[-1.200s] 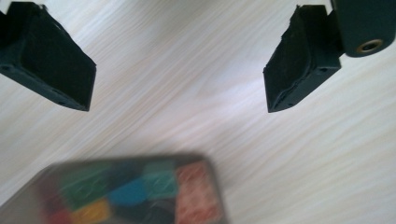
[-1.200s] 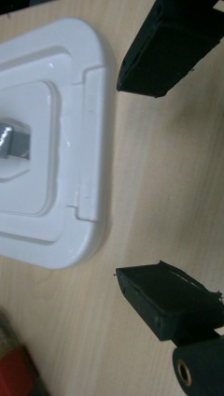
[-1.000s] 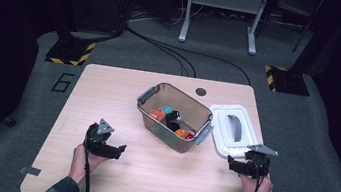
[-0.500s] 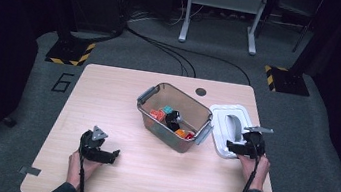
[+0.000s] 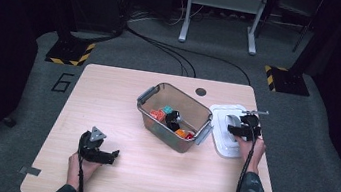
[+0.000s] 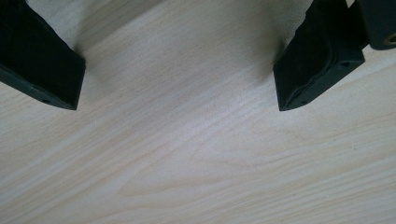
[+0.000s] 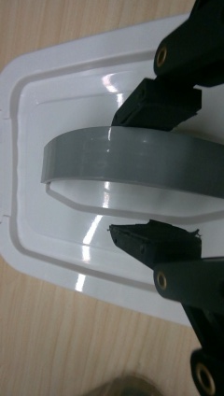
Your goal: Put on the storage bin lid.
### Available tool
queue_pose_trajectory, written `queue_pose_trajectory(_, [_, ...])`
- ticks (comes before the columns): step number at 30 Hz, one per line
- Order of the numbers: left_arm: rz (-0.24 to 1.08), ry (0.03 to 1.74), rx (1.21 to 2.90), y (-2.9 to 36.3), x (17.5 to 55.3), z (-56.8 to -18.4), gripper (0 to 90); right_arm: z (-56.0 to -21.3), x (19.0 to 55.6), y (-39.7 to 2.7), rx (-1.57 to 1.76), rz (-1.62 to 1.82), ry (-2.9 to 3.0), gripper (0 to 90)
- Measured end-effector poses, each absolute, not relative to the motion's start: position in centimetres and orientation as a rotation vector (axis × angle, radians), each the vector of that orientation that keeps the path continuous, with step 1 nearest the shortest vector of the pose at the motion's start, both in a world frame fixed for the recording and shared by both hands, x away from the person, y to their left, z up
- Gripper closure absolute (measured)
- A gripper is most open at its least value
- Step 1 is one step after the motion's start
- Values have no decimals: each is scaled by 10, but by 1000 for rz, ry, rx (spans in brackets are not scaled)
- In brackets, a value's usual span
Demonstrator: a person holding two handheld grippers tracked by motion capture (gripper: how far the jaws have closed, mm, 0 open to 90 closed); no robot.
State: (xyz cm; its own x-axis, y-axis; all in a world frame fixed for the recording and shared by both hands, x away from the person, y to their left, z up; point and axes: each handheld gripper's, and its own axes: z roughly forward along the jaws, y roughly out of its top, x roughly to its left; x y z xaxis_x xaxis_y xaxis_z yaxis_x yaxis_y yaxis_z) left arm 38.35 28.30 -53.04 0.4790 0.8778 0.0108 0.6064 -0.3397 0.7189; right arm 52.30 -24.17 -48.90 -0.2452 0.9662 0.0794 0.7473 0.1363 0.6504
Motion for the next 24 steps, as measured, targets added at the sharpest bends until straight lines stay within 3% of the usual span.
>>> queue_pose_trajectory(3, [529, 1222, 2066, 282, 383, -531, 19, -491, 528, -242, 1690, 801, 2059, 616])
queue_pose_trajectory(7, [527, 1221, 2071, 282, 383, -530, 20, -490, 525, -247, 1707, 812, 2048, 668])
queue_pose_trajectory(24, [522, 1210, 2075, 282, 383, -531, 20, -454, 511, -255, 1596, 826, 2061, 672])
